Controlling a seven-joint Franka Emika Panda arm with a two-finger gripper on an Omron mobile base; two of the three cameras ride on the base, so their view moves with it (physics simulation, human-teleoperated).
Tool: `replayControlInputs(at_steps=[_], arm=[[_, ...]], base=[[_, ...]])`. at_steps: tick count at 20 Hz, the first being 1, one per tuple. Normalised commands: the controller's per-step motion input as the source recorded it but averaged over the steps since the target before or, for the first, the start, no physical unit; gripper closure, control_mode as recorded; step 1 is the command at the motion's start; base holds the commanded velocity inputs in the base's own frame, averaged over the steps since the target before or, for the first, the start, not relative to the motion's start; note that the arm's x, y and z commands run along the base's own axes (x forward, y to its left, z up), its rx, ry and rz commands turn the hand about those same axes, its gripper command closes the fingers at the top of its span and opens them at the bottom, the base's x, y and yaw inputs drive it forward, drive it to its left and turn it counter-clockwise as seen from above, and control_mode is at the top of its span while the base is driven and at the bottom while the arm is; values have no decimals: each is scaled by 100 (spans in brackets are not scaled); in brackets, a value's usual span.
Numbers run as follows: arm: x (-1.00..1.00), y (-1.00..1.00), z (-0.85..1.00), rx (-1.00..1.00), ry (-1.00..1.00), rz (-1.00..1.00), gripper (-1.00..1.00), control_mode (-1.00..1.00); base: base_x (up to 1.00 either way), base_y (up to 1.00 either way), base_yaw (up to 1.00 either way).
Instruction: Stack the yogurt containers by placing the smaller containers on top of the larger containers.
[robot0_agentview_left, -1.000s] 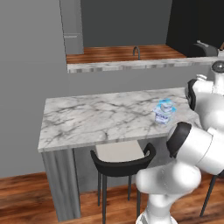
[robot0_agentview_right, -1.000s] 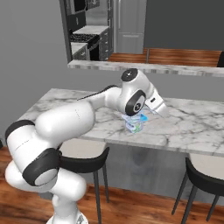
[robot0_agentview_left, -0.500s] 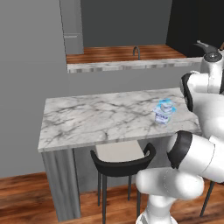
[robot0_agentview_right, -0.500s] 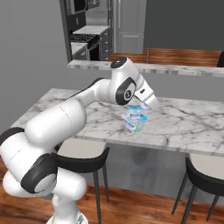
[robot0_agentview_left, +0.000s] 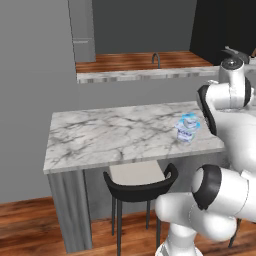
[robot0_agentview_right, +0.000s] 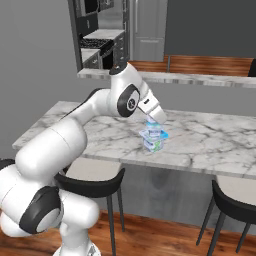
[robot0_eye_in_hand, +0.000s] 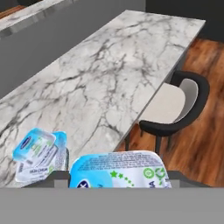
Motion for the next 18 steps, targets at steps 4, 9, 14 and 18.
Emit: replayControlInputs(at_steps=[4,9,14,18], arm=[[0,25,-4,-3,-18,0,100,-100],[0,24,-15,-4,-21,0,100,-100],[5,27,-35,-5,-25,0,100,-100],[20,26,-24,-8,-20,0,100,-100]], base=[[0,0,0],[0,0,0],[0,0,0],[0,0,0]])
